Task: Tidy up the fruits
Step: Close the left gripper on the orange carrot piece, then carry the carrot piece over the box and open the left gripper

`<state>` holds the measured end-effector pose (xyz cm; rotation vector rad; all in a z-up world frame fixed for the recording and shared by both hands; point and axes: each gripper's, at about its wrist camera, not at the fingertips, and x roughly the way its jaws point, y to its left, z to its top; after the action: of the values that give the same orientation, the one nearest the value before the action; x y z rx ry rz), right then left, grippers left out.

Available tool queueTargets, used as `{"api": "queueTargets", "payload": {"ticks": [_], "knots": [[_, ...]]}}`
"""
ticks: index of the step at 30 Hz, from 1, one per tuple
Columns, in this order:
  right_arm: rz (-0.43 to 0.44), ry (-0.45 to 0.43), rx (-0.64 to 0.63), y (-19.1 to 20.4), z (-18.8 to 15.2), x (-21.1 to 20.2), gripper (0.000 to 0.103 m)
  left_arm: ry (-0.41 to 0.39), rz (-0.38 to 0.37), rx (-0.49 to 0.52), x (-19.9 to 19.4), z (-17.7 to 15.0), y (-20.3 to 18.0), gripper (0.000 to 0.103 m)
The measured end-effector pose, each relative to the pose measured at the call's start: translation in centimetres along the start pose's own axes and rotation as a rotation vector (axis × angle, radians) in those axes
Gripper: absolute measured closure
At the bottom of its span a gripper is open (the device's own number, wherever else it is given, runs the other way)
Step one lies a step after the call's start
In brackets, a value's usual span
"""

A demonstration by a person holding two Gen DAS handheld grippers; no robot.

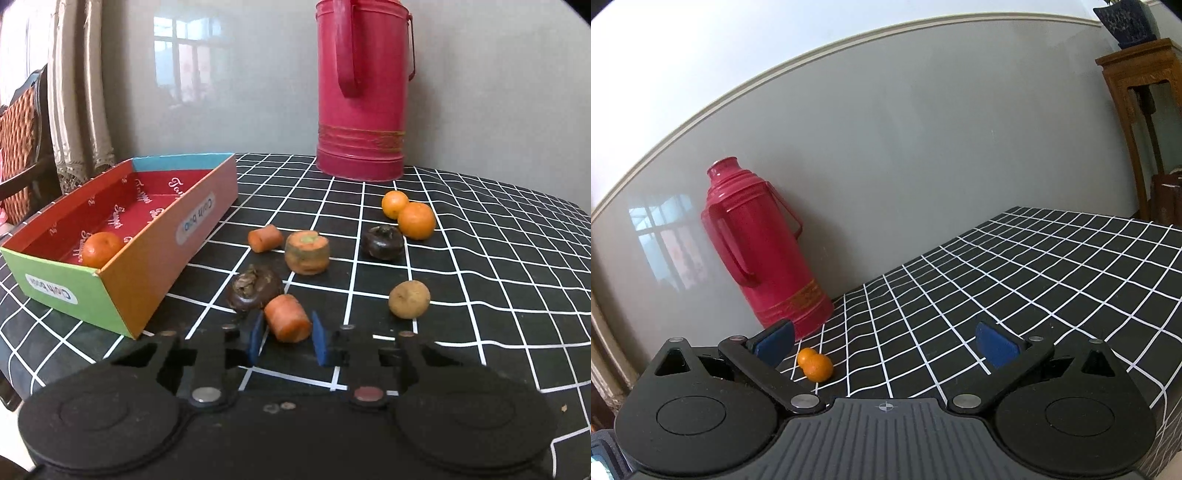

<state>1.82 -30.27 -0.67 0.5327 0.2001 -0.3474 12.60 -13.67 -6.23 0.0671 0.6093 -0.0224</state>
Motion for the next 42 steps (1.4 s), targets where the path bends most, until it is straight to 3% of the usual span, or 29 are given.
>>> {"api": "queueTargets", "payload": {"ticks": [10, 15, 21, 26, 35, 40, 42], "knots": [[-0.025, -0.011, -0.004, -0.1, 0.1, -0.1, 0.0, -0.037, -0.024, 0.035, -1.0, 0.3, 0.5, 0.085], [-0.041, -0.006, -0.007, -0.1, 0.1, 0.0, 0.0, -0.102, -0.033, 0.042, -2.3, 1.1, 1.6, 0.085], [-0.035, 0.005, -0.017, 0.6, -0.2, 0.4, 0.0, -0.192, 0.028, 0.015, -3.2, 2.8, 4.5, 0.085], [-0.019, 0.013, -0.036, 1.7, -0.5, 0.8, 0.0, -0.211, 0.12, -0.044, -2.4, 4.4, 8.4, 0.085], [0.029, 0.046, -0.075, 4.7, -1.9, 1.9, 0.0, -0.152, 0.278, -0.142, 0.2, 6.0, 15.7, 0.085], [0.07, 0.081, -0.13, 7.3, -3.3, 2.7, 0.0, -0.062, 0.291, -0.172, 1.7, 5.9, 18.8, 0.085], [0.087, 0.101, -0.159, 8.4, -4.0, 3.1, 0.0, -0.031, 0.264, -0.181, 2.2, 5.8, 19.7, 0.084]]}}
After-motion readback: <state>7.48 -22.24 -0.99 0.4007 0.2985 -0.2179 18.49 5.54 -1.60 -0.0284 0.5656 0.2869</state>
